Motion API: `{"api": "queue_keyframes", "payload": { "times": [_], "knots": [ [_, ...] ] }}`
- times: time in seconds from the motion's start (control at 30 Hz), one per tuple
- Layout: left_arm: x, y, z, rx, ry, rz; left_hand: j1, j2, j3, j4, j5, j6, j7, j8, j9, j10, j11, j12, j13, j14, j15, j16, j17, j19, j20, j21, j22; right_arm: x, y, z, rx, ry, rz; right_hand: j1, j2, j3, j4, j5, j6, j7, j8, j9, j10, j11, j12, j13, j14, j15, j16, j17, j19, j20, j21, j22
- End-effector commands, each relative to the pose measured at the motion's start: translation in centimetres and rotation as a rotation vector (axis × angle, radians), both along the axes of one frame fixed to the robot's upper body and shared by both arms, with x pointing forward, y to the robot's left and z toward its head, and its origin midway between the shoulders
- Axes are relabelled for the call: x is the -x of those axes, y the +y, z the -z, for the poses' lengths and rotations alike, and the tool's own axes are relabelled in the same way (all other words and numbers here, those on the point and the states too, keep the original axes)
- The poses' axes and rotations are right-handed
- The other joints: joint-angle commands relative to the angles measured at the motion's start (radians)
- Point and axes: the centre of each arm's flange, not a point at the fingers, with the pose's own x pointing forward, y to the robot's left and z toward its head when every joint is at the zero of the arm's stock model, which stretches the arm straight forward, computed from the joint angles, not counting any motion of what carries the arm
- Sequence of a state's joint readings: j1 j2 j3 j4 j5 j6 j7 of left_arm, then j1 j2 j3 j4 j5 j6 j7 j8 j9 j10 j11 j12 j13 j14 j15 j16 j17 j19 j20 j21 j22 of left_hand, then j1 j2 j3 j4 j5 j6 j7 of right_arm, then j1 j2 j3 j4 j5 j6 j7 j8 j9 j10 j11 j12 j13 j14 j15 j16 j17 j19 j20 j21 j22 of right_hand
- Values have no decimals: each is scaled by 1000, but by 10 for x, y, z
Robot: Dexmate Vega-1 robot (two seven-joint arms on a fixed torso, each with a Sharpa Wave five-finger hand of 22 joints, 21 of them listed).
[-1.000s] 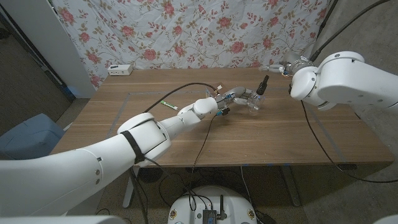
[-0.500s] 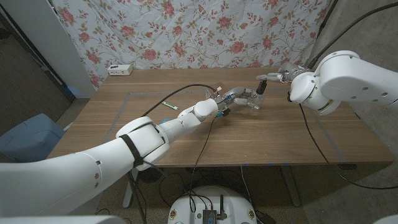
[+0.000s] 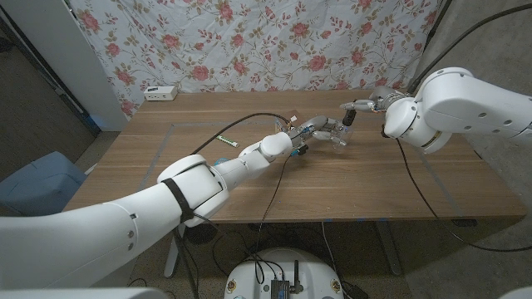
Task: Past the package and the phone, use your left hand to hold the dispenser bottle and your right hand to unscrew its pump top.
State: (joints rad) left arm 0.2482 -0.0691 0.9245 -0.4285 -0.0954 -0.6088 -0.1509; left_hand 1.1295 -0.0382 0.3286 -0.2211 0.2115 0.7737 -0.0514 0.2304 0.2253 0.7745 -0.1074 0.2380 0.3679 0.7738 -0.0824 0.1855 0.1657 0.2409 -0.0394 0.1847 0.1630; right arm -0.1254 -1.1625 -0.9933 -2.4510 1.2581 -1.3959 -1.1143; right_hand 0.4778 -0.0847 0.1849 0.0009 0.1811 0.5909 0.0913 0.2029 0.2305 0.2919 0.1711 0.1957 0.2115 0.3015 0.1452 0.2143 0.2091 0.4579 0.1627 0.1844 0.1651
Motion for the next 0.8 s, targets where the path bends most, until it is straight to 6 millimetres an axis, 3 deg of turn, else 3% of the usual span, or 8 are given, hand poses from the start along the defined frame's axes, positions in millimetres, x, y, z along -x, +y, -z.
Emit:
{"api": "queue_keyframes", "payload": {
  "times": [0.03,0.7,0.8],
  "knots": [
    [-2,-1,-1,-1,16,-11,-30,111,75,65,5,77,-21,4,3,34,-24,3,4,17,-83,5,5,8,-60,0,3,-6,5,-1,31,16,5,19,8,6,-13,1,-2,-2,1,2,-9,-2,-3,4,-1,1,-3,-1,0,3,0,5],
    [0,-6,3,-6,27,4,-34,111,77,65,5,77,-20,2,4,36,-23,1,6,18,-84,4,5,8,-61,0,3,-15,3,-1,67,22,31,103,23,42,-67,6,-2,-20,14,7,-17,-10,1,4,-4,-13,-5,-4,-4,-6,2,5],
    [0,-6,4,-8,29,5,-34,110,78,65,5,78,-21,2,4,38,-24,1,6,18,-83,3,5,8,-61,0,3,-15,2,-1,73,22,35,121,24,50,-80,7,-4,-33,15,8,-19,-13,2,5,-4,-16,-5,-5,-3,-11,3,4]
  ]
}}
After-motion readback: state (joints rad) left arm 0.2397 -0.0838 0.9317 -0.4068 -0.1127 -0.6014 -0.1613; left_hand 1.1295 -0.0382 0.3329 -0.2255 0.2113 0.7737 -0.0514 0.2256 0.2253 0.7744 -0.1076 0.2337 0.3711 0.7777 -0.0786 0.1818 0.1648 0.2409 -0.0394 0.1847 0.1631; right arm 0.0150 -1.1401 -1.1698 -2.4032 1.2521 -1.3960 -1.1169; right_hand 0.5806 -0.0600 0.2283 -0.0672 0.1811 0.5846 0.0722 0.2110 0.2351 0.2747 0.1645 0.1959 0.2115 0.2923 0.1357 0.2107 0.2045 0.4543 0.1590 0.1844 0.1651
